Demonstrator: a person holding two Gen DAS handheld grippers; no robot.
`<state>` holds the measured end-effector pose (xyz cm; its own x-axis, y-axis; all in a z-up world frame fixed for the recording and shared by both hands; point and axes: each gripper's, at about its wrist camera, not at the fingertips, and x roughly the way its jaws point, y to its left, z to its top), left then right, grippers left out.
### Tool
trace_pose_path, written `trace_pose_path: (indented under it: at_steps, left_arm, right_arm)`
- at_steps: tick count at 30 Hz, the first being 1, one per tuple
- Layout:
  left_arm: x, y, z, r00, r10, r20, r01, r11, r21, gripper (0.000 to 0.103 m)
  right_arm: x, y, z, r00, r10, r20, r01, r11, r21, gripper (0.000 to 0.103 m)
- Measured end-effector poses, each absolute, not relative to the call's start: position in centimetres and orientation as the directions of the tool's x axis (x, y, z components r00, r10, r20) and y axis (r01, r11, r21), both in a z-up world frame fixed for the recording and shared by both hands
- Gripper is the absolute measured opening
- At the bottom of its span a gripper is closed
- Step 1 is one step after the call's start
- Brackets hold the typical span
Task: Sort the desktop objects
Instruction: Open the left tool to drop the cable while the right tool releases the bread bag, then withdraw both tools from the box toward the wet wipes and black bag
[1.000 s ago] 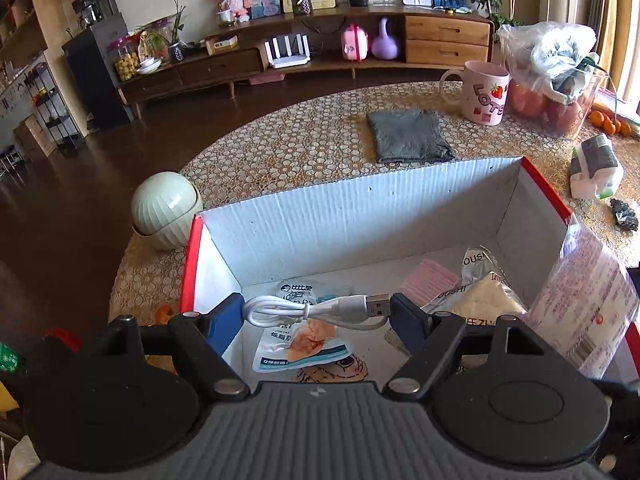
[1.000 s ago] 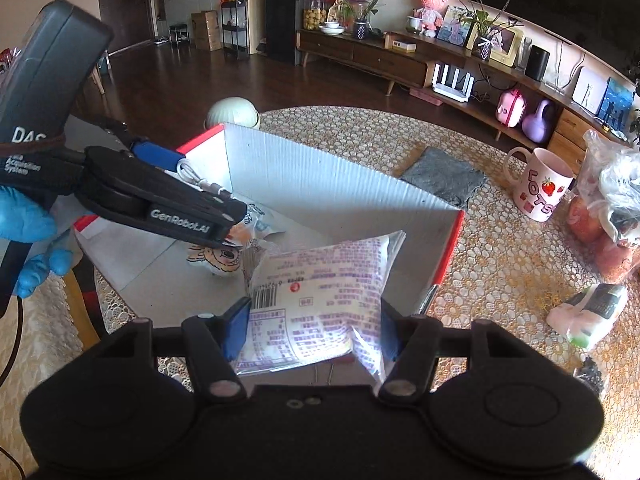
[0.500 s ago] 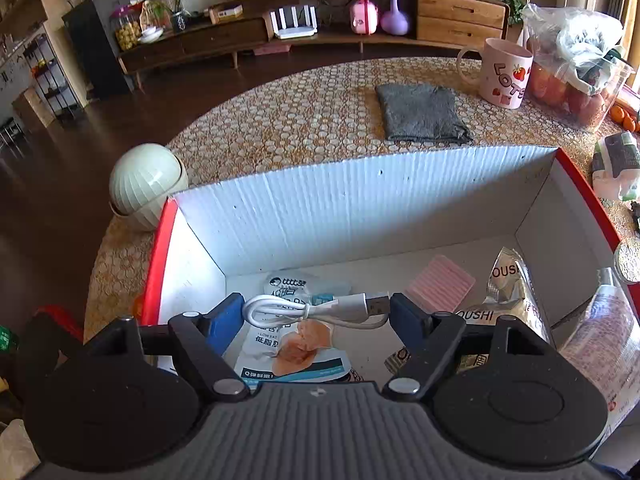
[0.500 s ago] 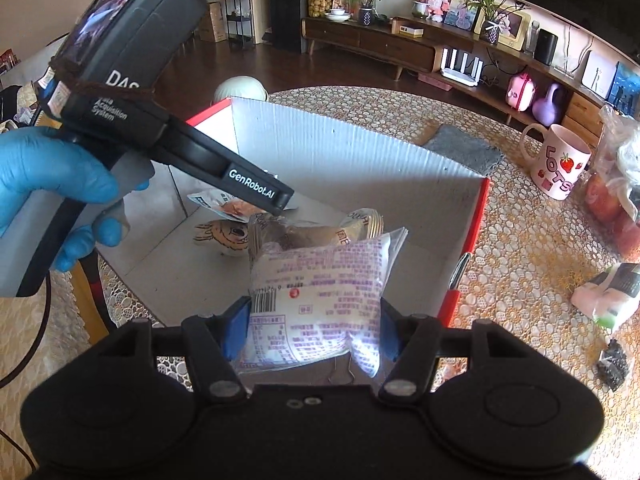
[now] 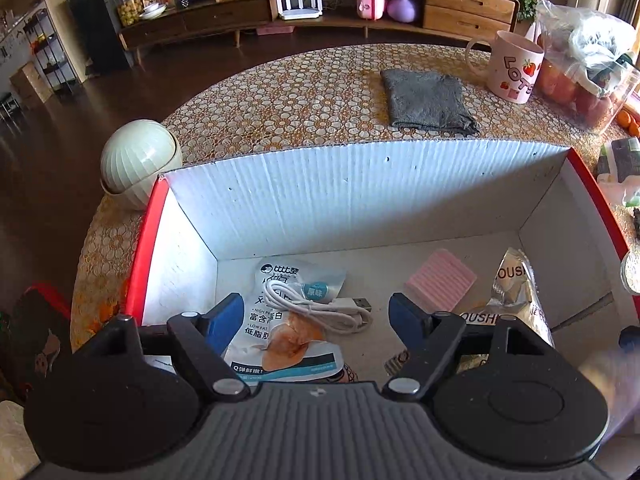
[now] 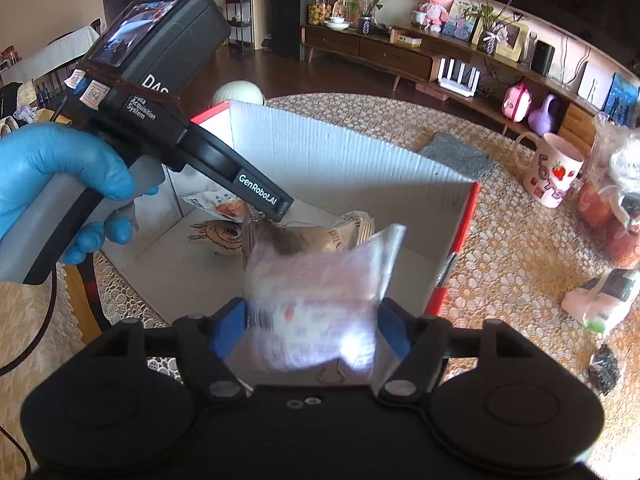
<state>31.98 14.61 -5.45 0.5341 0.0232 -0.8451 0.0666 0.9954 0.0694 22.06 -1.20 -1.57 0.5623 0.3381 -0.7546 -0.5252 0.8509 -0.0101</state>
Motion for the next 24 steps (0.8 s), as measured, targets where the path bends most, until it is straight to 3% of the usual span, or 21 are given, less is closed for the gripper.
trace_pose_path:
  at_steps: [9,13,24]
  left_arm:
    - [30.6,14.3,-3.8,0.560,-0.004,-0.828,0.058,0.998,0.034,0.082]
    - [29.5,14.0,-2.5,0.578,-0.023,-0.816,0.056,0.998,0.012,0.082]
    - [25.0,12.1,1.5,0.652,-0.089,-0.753,0.092,0.995,-0.038,0.082]
  right_arm:
    - [21.6,-2.8,-0.2,0.576,0.366,-0.731,-0.510,0.859,0.027,0.078]
    - [20.7,-3.3,0.7,0.590,0.380,-0.712,-0.511,0.859,0.036,0.086]
    - [18.4,-7.0,2.7,0.620,0.395,-0.678,-0.480,0.874,0.071,0.088]
